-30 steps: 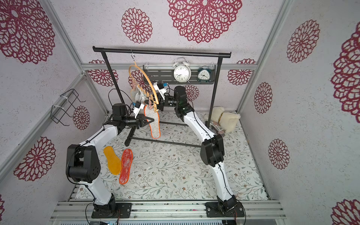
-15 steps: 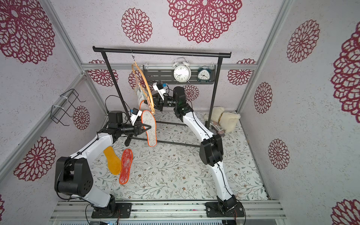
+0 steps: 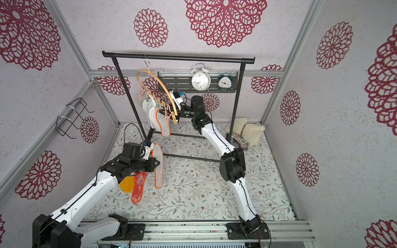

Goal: Take the shoe insoles off the hanger
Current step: Place the insole at the center of the board.

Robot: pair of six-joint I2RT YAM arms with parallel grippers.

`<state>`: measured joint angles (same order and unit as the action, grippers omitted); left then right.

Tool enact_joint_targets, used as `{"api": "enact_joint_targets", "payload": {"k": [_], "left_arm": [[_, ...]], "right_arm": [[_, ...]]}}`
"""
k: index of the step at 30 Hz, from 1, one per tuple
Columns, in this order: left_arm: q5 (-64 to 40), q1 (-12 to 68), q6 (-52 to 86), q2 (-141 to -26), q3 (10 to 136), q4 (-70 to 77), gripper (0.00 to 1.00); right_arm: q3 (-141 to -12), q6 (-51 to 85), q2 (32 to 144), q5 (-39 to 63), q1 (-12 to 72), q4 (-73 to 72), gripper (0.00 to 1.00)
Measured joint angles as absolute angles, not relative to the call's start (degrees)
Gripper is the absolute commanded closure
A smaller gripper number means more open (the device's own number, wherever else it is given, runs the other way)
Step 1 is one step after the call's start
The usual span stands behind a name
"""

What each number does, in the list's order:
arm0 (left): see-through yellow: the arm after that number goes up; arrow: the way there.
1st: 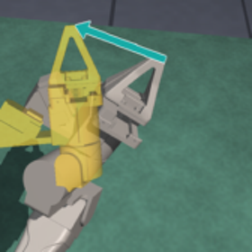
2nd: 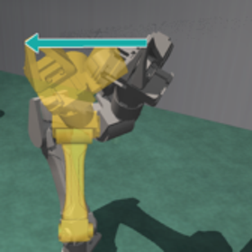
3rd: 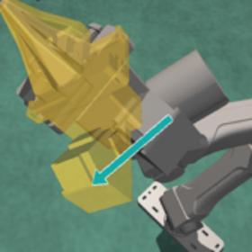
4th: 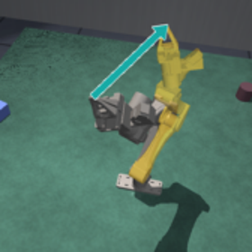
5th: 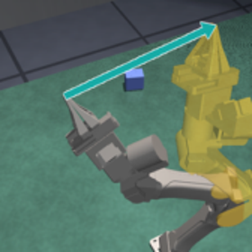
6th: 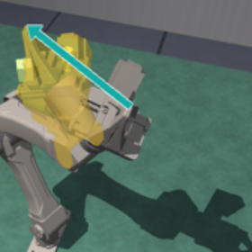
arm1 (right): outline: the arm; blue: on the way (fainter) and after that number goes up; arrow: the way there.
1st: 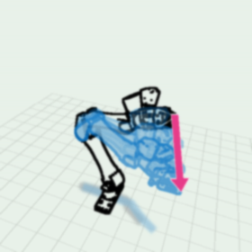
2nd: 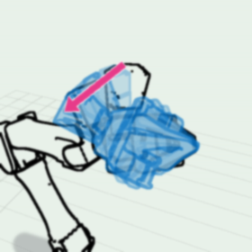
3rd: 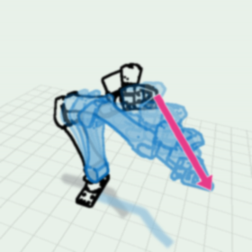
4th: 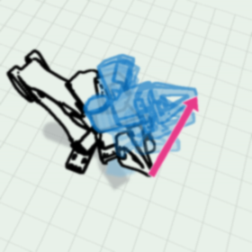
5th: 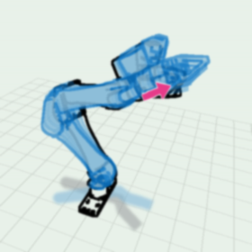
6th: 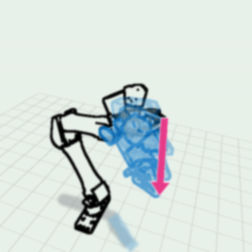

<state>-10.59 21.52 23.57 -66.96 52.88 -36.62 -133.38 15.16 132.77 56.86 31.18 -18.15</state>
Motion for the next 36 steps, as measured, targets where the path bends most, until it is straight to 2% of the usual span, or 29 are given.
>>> {"api": "enact_joint_targets", "payload": {"k": [5,13,26,36], "left_arm": [[5.17,26.59,36.03,-71.13,54.04,-47.92,1.00],[18.17,33.56,44.16,-86.54,55.96,-56.36,1.00],[28.01,38.57,45.67,-101.06,65.34,-62.02,1.00],[30.74,42.19,47.83,-102.69,70.02,-69.41,1.00]], "right_arm": [[-133.38,15.22,132.77,56.66,31.18,-18.17,0.96],[-133.38,15.31,132.77,56.71,31.18,-18.13,0.95],[-133.38,15.31,132.77,56.73,31.18,-17.96,0.95],[-133.38,15.31,132.77,56.71,31.18,-17.89,0.95]]}}
